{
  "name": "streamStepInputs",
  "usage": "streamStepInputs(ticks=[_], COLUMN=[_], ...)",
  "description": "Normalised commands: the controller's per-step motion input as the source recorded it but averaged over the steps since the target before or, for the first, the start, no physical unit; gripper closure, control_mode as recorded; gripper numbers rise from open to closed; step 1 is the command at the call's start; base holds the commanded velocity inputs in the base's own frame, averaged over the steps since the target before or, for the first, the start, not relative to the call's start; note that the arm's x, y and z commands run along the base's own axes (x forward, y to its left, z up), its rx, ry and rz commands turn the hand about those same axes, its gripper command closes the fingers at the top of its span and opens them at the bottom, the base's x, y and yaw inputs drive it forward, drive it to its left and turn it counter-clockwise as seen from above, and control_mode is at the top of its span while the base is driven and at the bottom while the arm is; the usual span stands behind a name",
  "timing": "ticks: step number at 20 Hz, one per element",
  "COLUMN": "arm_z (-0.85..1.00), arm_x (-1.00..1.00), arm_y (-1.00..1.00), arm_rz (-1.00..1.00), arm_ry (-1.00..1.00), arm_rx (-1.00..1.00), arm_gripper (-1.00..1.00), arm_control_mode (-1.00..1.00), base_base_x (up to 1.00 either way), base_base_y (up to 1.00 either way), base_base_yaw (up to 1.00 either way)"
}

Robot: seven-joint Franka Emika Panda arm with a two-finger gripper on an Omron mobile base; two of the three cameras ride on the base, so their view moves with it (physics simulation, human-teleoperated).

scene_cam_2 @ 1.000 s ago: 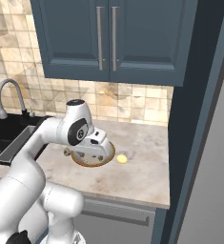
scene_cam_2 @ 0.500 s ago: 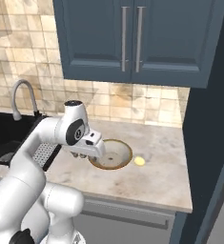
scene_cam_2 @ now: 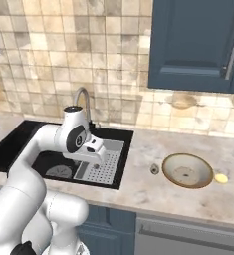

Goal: Gather the eggs and milk located in the vicinity of the sink area and place them right next to the bowl.

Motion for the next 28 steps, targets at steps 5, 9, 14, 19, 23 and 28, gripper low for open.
streamStepInputs(ticks=[5,9,14,19,23,28], arm_z=[0.00,0.00,0.00,0.00,0.00,0.00], arm_x=[0.00,0.00,0.00,0.00,0.00,0.00], arm_y=[0.00,0.00,0.00,0.00,0.00,0.00], arm_rz=[0.00,0.00,0.00,0.00,0.00,0.00], arm_ry=[0.00,0.00,0.00,0.00,0.00,0.00], arm_rx=[0.00,0.00,0.00,0.00,0.00,0.00], arm_gripper=[-1.00,-1.00,-1.00,-1.00,-1.00,-1.00], arm_control_mode=[1.00,1.00,1.00,1.00,1.00,1.00], base_base_x=[0.00,0.00,0.00,0.00,0.05,0.08], base_base_y=[1.00,1.00,1.00,0.94,0.72,0.65], base_base_yaw=[0.00,0.00,0.00,0.00,-0.04,-0.04])
